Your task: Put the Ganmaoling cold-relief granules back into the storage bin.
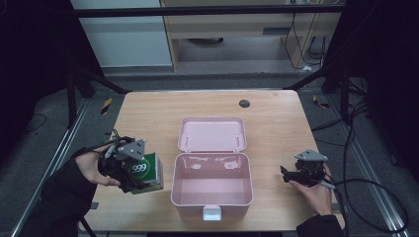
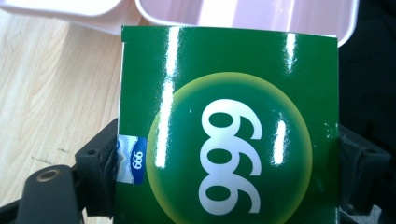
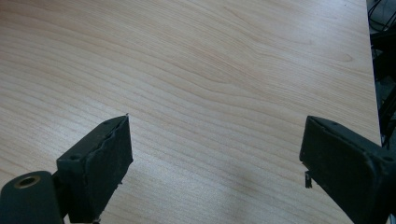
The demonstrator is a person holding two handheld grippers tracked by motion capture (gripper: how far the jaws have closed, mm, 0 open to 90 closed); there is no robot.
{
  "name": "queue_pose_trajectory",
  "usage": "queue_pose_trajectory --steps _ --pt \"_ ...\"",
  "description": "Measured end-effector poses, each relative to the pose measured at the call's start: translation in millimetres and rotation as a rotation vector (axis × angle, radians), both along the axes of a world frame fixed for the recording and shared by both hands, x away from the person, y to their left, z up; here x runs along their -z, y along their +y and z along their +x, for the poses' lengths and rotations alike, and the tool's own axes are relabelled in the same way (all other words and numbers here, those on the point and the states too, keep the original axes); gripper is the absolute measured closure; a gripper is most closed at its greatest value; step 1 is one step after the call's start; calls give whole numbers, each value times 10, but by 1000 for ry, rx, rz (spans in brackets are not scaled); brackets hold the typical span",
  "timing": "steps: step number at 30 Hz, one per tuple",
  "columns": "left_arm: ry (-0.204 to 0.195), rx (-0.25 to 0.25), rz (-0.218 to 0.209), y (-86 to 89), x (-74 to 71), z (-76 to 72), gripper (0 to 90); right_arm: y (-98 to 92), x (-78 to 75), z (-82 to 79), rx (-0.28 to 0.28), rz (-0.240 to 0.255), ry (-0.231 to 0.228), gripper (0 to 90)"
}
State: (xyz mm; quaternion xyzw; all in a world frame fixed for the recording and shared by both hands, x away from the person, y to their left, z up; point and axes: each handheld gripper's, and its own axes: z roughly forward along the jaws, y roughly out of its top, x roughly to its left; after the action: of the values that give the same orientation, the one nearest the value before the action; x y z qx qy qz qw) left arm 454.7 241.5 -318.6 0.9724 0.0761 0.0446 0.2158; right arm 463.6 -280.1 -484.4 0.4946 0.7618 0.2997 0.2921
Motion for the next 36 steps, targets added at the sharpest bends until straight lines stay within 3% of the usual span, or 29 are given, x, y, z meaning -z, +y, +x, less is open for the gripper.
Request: queue_pose_trajectory --steps 19,36 --pt "-5 51 16 -215 -228 -6 147 -4 -5 -1 3 2 1 96" --pt "0 100 6 -526 -315 25 147 -5 5 7 -2 -2 0 96"
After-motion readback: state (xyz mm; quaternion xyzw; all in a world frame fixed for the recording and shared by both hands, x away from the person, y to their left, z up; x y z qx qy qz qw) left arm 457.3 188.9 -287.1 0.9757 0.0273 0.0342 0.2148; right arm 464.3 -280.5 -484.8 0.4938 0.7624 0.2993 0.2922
